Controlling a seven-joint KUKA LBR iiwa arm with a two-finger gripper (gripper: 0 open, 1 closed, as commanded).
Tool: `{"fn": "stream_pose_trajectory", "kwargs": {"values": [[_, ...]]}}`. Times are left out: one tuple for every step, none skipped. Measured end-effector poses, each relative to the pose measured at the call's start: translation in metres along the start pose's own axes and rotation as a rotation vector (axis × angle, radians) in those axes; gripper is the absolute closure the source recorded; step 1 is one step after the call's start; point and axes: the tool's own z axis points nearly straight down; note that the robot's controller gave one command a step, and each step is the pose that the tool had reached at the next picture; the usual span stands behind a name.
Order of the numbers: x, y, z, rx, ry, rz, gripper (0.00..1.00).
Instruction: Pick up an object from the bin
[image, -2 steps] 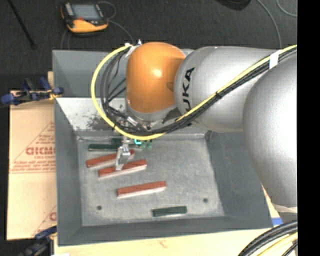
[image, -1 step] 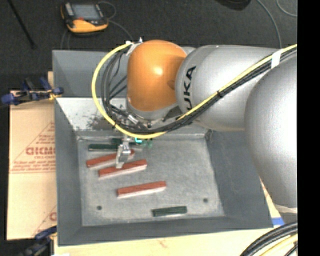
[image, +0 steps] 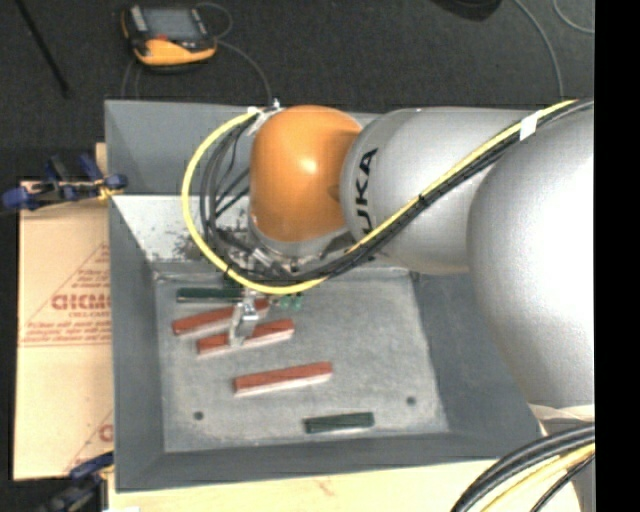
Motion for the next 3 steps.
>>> {"fn": "stream_pose_trajectory", "kwargs": {"values": [[-0.022,-0.016,0.092,-0.004,0.003,0.016,1.0],[-0.022,-0.016,0.092,-0.004,0.003,0.017,1.0],[-0.012,-0.01,-0.049,0.001,0.008,0.053,1.0]]}}
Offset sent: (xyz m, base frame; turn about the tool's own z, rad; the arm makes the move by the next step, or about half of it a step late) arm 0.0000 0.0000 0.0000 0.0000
